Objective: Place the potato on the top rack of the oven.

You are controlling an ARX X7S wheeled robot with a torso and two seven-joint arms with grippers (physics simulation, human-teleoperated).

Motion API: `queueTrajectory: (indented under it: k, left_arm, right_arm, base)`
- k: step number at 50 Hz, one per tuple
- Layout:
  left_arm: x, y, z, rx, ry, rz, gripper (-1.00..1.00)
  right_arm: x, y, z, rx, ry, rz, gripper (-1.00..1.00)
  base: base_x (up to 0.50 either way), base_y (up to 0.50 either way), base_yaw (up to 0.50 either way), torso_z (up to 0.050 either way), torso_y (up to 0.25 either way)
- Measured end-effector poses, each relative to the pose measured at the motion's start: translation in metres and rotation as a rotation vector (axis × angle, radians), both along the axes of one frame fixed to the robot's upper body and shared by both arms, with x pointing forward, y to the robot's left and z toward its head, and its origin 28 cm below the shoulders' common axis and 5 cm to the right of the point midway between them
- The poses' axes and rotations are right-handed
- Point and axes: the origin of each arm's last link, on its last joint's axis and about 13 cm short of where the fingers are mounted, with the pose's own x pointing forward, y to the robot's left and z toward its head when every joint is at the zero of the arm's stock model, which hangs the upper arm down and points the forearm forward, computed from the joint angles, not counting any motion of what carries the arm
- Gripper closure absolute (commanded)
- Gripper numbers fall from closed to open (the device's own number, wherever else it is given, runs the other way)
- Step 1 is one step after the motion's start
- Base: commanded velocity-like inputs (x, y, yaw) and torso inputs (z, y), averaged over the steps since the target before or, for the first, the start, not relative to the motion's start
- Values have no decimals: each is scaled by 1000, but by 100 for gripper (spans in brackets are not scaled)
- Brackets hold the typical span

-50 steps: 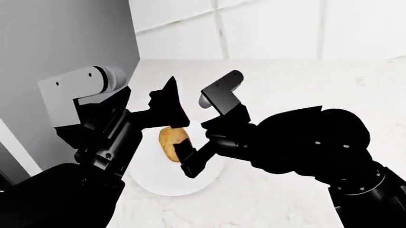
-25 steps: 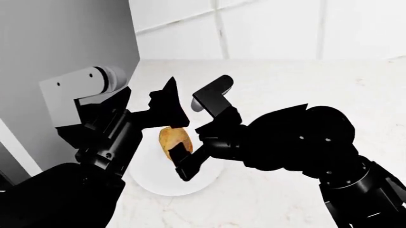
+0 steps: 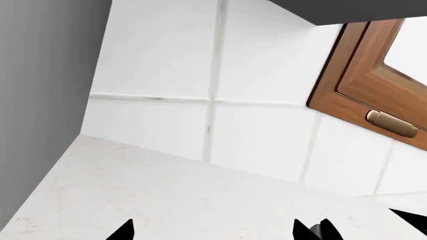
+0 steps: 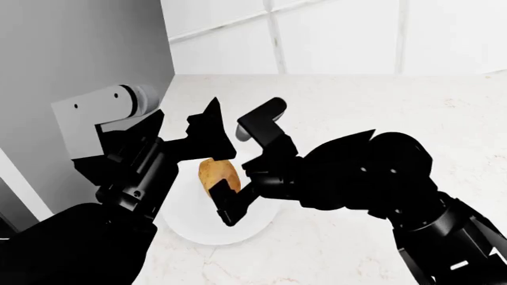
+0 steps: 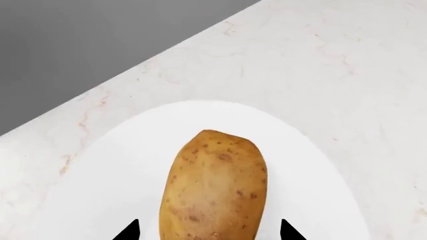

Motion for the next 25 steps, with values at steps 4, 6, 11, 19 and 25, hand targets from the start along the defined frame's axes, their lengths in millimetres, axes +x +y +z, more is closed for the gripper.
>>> queueTrajectory:
  k: [4, 6, 11, 19, 25]
  left_arm:
    - [0, 0, 0, 0, 0, 0, -100]
    - [0, 0, 0, 0, 0, 0, -100]
    - [0, 0, 0, 0, 1, 0, -100]
    - [1, 0, -1, -1, 2, 1, -100]
    - [1, 0, -1, 0, 4, 1, -100]
  right_arm:
    - [0, 0, 0, -9, 9, 2, -100]
    - [0, 0, 0, -13, 13, 2, -100]
    - [0, 1, 0, -22, 22, 5, -100]
    - [1, 1, 0, -31, 31, 12, -100]
    - [2, 1, -1, -37, 36, 14, -100]
  base:
    - [0, 0, 0, 0, 0]
    - [0, 0, 0, 0, 0]
    - [0, 0, 0, 0, 0]
    - [0, 0, 0, 0, 0]
    - [0, 0, 0, 0, 0]
